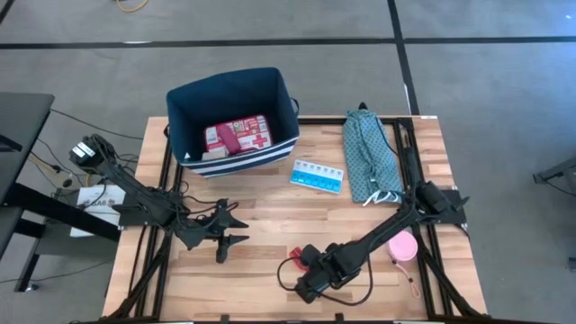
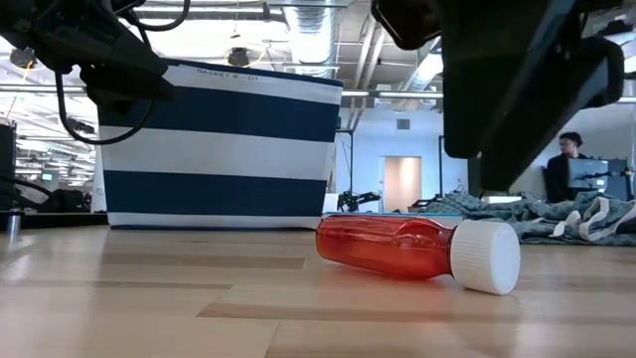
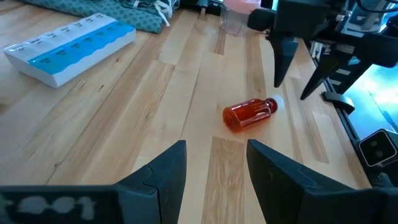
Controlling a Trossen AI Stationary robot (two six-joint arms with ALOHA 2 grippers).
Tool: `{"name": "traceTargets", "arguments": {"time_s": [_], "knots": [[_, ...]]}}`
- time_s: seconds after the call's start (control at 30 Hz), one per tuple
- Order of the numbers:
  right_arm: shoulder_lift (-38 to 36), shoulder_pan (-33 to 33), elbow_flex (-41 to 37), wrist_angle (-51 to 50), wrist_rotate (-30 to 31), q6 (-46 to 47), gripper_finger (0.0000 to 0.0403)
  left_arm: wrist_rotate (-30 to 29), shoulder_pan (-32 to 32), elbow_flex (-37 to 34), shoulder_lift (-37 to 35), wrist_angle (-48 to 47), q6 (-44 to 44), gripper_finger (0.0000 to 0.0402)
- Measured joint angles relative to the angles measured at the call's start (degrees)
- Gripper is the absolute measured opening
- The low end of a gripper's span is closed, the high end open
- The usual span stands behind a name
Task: Pick & place medical supplies in basket/bin
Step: Put the red medicine bottle into the blue bin
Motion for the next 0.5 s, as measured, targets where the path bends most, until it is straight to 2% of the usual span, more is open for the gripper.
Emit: {"name": "traceTargets", "arguments": {"time_s": [0.27, 0.5], "knots": [[1.9, -1.4, 0.1, -0.9, -2.2, 0.2, 0.018, 0.0, 0.0, 0.0, 0.0, -0.4, 0.0, 0.0157], [2.1, -3.4, 0.0, -1.4, -1.8, -1.2, 0.0186, 0.0, 0.0, 0.0, 0.0, -0.9, 0.0, 0.0157]]}}
